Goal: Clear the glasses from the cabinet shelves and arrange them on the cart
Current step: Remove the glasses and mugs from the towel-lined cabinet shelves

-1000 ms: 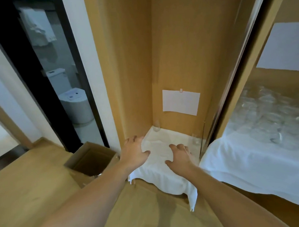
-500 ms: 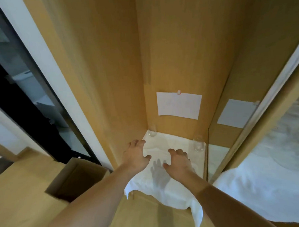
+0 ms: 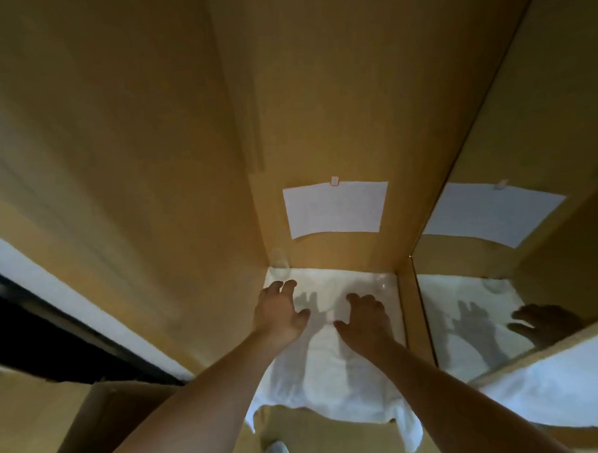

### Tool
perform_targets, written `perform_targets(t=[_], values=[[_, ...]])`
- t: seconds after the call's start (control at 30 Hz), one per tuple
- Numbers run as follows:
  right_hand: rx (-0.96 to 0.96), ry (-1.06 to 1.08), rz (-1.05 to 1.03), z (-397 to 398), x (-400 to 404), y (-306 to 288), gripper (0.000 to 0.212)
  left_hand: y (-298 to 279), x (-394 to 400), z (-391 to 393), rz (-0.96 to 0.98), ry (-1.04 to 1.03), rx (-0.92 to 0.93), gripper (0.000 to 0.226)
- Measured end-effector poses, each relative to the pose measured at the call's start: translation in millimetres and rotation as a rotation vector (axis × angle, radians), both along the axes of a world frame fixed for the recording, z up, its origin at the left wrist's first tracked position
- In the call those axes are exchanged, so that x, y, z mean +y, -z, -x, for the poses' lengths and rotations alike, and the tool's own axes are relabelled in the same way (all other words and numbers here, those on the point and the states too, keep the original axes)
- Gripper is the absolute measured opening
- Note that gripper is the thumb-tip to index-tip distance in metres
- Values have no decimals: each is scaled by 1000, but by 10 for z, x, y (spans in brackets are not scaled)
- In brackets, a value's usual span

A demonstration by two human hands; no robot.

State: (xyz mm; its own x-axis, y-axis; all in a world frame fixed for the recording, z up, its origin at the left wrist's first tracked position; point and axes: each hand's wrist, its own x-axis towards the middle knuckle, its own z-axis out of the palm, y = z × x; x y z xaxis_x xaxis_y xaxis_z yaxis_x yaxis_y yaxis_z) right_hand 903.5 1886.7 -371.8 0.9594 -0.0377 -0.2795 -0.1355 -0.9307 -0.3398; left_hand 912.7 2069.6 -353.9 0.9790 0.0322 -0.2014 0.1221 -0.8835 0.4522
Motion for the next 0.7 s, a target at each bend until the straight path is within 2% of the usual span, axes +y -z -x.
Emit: perform_targets(t=[0.33,0.7], values=[[54,240,-21,-629,87,353,63,407,250,-760,84,64,74,69],[56,386,12,-1650,-396,1117,56,1221,-351,-1566,137,67,135,70]])
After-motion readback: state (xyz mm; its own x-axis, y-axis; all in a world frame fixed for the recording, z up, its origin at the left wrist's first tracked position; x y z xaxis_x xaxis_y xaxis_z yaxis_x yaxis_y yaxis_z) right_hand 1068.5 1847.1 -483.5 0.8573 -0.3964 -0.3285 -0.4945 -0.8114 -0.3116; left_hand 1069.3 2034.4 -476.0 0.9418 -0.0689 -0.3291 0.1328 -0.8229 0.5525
